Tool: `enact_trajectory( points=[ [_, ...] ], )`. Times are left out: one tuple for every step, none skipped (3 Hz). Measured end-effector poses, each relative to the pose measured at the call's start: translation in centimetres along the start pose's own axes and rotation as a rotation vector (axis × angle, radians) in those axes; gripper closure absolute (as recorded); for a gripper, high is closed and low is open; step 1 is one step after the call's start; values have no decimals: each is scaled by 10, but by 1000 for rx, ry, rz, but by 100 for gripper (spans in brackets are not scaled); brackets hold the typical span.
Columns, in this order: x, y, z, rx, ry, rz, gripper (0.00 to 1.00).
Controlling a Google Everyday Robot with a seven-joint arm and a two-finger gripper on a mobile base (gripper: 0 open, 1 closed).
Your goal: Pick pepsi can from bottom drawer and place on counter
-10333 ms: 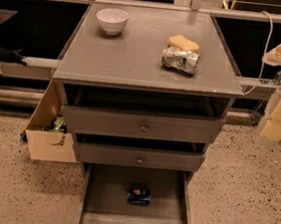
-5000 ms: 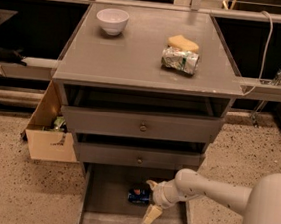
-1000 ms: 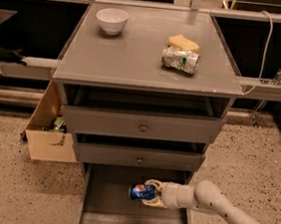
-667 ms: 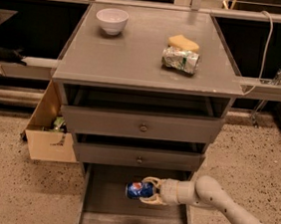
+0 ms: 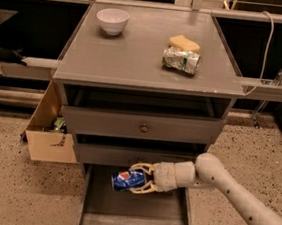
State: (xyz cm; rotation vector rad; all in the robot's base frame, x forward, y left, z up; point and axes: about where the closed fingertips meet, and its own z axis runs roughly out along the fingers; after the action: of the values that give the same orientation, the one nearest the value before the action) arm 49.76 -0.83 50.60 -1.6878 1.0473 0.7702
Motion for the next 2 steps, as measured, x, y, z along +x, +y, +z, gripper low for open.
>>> enact_trajectory(
  points=[
    [-64, -21, -10, -18, -59, -92, 100],
    [-106, -35, -24, 5, -67, -176, 100]
  ],
)
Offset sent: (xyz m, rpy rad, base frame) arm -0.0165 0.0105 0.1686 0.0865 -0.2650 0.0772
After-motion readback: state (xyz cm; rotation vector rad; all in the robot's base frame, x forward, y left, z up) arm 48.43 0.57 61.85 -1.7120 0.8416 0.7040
